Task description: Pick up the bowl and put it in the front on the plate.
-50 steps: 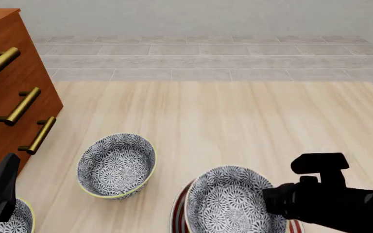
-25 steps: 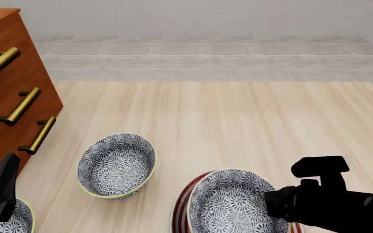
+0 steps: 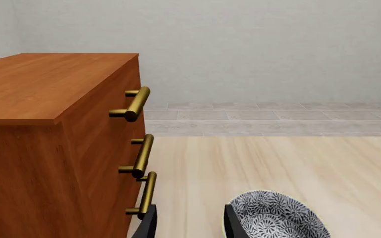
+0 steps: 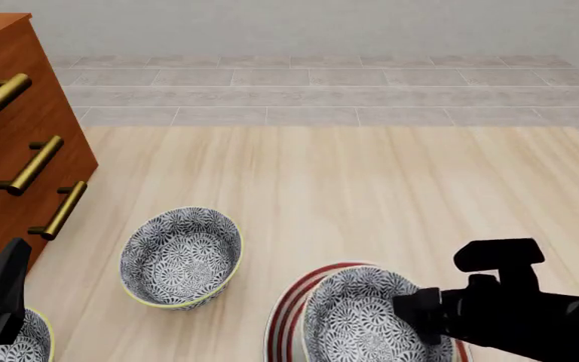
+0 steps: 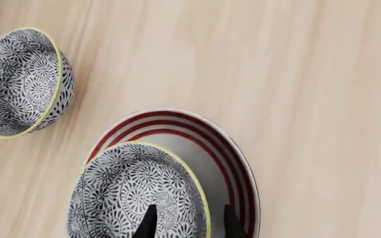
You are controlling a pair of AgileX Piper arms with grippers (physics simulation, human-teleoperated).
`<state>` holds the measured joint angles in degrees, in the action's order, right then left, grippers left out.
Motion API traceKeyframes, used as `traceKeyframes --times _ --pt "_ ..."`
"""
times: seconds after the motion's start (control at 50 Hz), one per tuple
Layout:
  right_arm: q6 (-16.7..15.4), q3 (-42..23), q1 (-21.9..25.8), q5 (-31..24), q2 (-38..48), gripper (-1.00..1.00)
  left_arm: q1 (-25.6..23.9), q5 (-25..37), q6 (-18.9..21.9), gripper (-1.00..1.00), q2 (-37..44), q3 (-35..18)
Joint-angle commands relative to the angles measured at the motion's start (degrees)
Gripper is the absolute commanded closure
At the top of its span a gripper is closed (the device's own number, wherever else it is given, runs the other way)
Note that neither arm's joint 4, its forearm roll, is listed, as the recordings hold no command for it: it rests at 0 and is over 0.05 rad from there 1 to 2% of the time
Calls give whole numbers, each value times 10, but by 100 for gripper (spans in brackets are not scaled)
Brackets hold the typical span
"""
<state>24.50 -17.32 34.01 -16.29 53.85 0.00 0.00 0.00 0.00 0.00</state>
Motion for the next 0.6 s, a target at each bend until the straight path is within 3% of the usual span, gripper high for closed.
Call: traceKeyframes --times 0.02,0.3,0.6 --pt "-5 -8 -4 0 5 -100 0 0 0 -100 0 0" --pt "-6 -13 -2 -6 2 -100 0 0 0 -100 0 0" --pt "-26 -49 -19 -36 -2 -100 0 0 0 -100 0 0"
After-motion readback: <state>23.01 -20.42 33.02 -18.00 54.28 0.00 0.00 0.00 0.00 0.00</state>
